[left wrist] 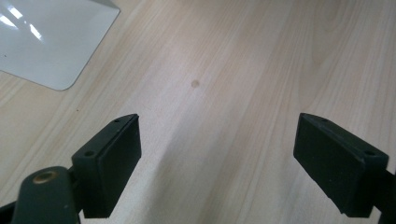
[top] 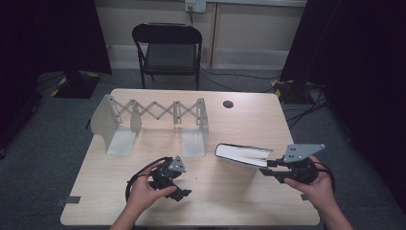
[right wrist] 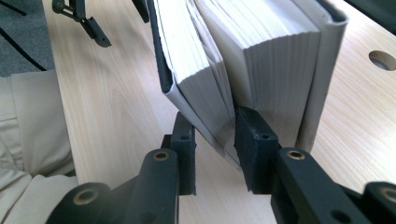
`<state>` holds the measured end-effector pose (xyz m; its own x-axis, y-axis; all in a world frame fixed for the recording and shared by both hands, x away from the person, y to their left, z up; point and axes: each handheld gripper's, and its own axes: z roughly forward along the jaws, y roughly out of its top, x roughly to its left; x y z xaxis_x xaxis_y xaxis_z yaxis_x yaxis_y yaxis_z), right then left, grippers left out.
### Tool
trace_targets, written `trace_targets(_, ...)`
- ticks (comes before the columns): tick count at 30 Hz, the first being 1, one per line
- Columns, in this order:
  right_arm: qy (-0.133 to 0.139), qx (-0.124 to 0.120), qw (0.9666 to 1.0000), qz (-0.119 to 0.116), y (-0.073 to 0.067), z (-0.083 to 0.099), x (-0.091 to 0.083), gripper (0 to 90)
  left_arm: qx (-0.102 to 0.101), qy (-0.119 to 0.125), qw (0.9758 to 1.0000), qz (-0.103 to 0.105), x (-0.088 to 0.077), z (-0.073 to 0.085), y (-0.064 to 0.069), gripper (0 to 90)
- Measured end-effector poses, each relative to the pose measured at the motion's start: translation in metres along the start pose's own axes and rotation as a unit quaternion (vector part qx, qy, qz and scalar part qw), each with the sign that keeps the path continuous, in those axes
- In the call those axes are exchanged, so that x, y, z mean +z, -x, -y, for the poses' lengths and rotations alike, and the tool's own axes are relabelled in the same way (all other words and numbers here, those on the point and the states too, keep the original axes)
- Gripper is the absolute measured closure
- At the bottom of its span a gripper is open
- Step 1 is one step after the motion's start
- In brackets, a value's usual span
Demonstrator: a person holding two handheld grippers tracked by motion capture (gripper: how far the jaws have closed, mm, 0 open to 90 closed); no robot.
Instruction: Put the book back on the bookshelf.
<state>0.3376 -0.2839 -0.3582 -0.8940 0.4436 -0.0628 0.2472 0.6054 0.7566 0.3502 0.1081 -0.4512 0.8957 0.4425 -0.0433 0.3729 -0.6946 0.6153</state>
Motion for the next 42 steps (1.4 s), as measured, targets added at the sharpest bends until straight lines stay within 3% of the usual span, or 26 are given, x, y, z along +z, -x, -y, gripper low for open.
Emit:
trace_targets(3,0.000,0.002,1.0000,-0.002,-0.001,0.002,-0.003,70.6,0.004,-0.008,1.0000,0.002,0.001,0.000,0.001,14.9)
trace_targets(15,0.005,0.009,0.9999,-0.004,0.000,0.006,-0.009,70.9,0.003,-0.001,1.0000,0.006,0.002,-0.003,0.003,15.1)
trace_targets(25,0.010,0.020,0.9994,-0.027,0.000,0.011,-0.020,71.4,0.005,-0.005,0.9999,0.011,0.004,-0.004,0.003,15.2)
trace_targets(35,-0.039,0.009,0.9991,-0.010,0.003,-0.001,-0.026,73.2,0.014,-0.009,0.9998,0.011,0.006,-0.007,0.005,15.3)
trace_targets(42,-0.077,-0.013,0.9969,0.006,0.009,-0.014,-0.026,74.1,0.013,-0.014,0.9997,0.018,0.010,-0.008,0.003,15.3)
